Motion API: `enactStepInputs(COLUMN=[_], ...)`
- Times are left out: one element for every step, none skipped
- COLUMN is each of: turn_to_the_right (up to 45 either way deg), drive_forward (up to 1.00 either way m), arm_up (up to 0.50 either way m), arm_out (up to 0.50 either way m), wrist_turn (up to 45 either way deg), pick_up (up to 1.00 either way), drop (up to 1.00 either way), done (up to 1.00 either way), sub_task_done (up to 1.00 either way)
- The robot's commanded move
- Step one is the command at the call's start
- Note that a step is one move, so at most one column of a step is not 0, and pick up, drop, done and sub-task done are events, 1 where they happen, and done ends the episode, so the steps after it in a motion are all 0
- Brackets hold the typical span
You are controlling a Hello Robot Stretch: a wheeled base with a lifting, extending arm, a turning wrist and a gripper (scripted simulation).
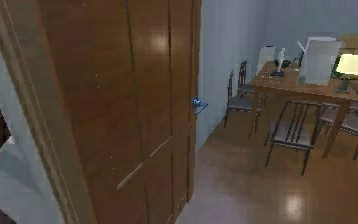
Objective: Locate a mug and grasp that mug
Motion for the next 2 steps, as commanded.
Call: enactStepInputs(turn_to_the_right=[0.0, 24.0], drive_forward=[0.20, 0.00], arm_up=[0.00, 0.00], arm_out=[0.00, 0.00], wrist_turn=[0.0, 0.0], pick_up=[0.00, 0.00], drop=[0.00, 0.00], done=[0.00, 0.00], sub_task_done=[0.00, 0.00])
